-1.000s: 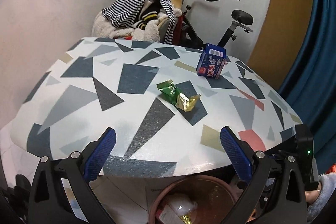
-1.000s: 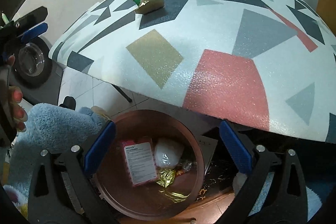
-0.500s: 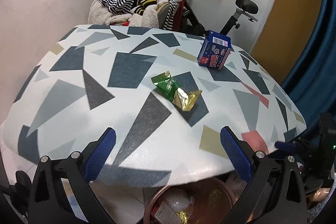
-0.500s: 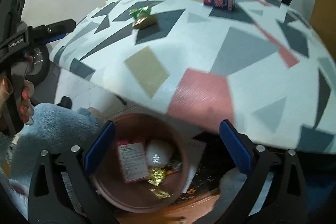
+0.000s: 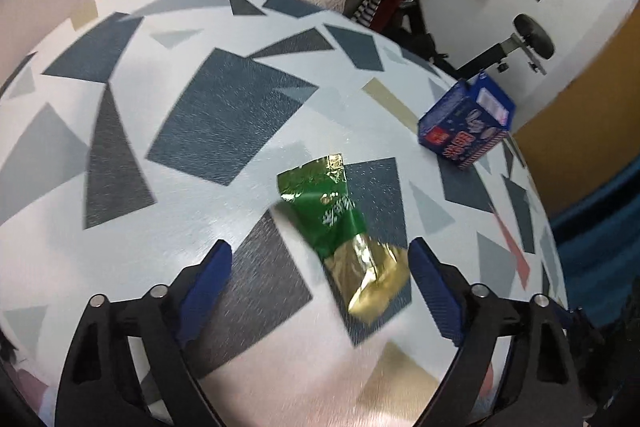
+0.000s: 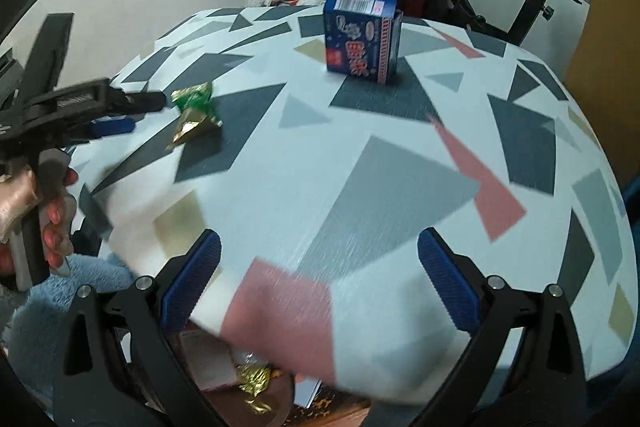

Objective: Collect trash
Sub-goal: 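Grasp the green-gold candy wrapper with the left gripper while the right gripper grasps the blue box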

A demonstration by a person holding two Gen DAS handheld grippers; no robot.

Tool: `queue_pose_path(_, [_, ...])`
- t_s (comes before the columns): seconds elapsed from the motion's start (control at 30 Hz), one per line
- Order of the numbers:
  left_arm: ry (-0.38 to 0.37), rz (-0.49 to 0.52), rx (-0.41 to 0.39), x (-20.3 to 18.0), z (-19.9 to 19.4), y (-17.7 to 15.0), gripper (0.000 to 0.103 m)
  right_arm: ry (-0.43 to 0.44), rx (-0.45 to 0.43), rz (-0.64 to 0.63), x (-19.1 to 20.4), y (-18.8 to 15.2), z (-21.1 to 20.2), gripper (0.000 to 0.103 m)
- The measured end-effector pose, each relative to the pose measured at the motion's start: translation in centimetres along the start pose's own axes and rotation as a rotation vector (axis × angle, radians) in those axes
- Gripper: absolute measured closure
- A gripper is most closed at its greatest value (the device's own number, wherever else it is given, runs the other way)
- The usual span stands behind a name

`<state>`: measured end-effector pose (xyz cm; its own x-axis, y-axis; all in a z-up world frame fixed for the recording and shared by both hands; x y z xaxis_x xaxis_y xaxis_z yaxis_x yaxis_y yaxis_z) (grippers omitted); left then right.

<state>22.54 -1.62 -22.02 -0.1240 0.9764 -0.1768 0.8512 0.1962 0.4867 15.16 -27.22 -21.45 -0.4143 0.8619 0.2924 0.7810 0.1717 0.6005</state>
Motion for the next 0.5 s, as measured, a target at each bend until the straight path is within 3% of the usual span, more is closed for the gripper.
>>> queue_pose_path(0.13, [0.044,0.039,0.001,-0.9,1.6,0.4,0.023,0.003,0.001,-0.015,-1.0,1.8,0.8,0.006])
queue_pose_path(0.23, [0.075,0.105,-0.021,-1.4,2.0,0.7,0.031,0.015,-0.013,-0.021,-1.7,3.3,1.2,0.006])
queue_pose_path(0.3, [0.078,0.133,-0.034,-1.4,2.1,0.8,0.055,0.019,-0.037,-0.029,-2.1,4.6,1.5,0.006])
queue_pose_path(0.4, [0.062,0.145,-0.064,-0.9,1.8,1.1,0.069,0.006,-0.087,-0.015,-3.3,7.1,2.0,0.006])
queue_pose_path(0.5, [0.052,0.14,-0.11,0.0,0.8,1.4,0.075,0.009,-0.146,0.07,-4.9,10.0,3.1,0.006])
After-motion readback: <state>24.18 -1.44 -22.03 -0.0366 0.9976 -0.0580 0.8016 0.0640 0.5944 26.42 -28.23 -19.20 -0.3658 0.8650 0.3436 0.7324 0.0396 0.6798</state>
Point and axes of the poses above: each gripper's, at about its wrist camera, not at the fingertips, and z roughly the way its jaws point, x to its left, y to its top, the point moved 5 cm from there along z, roughly the way its jaws point, and after that the axes turned 13 degrees about y, right-handed, at the moved point
